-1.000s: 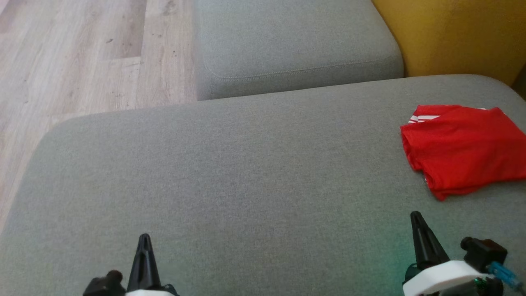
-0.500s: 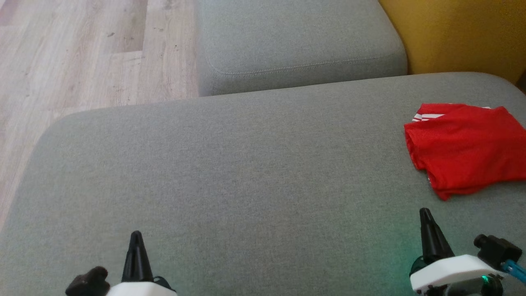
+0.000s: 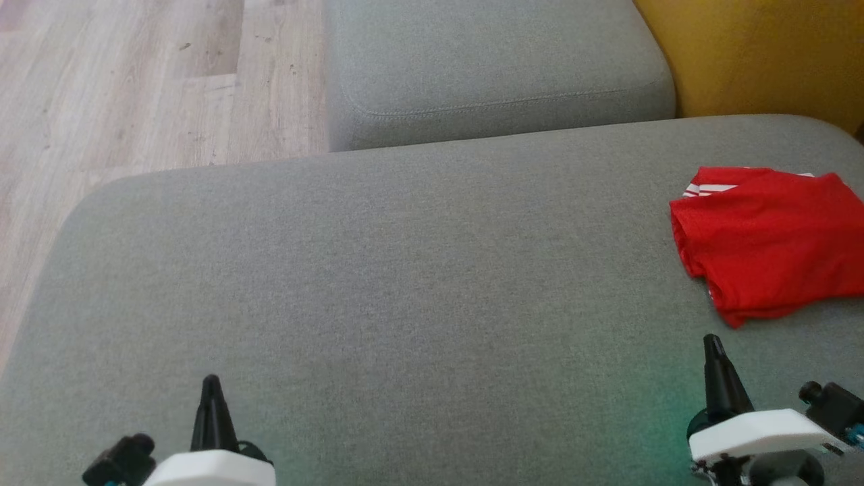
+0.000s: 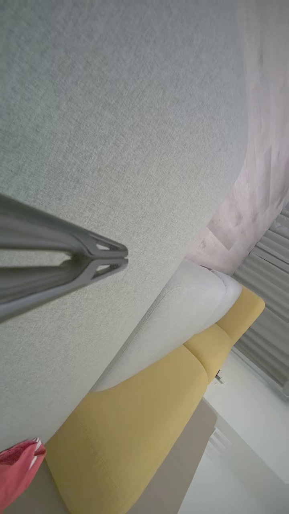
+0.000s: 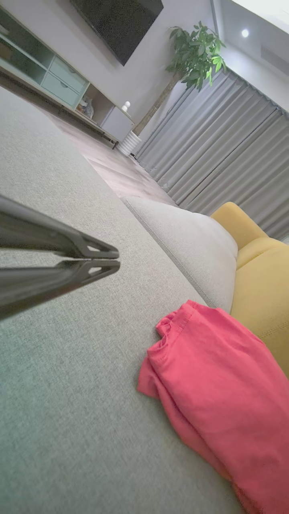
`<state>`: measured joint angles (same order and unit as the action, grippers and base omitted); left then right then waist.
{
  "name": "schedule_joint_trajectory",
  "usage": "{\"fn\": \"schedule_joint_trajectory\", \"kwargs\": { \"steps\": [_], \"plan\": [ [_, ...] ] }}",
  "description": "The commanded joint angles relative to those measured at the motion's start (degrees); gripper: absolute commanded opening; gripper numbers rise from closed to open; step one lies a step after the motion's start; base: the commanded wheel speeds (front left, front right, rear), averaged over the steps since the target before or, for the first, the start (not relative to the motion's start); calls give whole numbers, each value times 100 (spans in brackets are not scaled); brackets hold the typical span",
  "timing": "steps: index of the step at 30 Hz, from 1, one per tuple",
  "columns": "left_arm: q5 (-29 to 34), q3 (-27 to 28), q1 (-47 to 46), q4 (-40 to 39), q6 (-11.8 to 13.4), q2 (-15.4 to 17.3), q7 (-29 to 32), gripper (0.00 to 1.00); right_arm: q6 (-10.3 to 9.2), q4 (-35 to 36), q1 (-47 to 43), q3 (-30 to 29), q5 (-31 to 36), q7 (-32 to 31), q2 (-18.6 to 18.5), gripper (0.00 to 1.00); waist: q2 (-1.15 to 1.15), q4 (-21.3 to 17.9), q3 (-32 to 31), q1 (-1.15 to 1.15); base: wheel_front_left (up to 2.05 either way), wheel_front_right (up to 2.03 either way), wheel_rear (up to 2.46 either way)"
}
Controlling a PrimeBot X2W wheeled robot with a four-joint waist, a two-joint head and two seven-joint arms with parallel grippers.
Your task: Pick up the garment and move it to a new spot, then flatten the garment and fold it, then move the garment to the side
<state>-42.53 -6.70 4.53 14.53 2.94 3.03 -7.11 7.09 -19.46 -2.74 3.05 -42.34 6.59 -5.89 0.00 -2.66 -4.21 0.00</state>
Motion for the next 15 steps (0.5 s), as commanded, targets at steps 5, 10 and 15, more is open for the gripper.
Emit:
{"fn": "schedule_joint_trajectory", "kwargs": {
  "steps": [5,10,15],
  "plan": [
    [-423,240,-394,-152,-112,20,101,0,17,235,398,-76,-435,-103,22,0,0,20,32,0,0,0,0],
    [-737,311,-440,-145,-176,20,185,0,18,256,432,-137,-747,-187,41,0,0,37,60,0,0,0,0],
    [-1052,382,-486,-138,-240,20,269,0,20,277,466,-198,-1059,-270,61,0,0,53,88,0,0,0,0]
  ]
}}
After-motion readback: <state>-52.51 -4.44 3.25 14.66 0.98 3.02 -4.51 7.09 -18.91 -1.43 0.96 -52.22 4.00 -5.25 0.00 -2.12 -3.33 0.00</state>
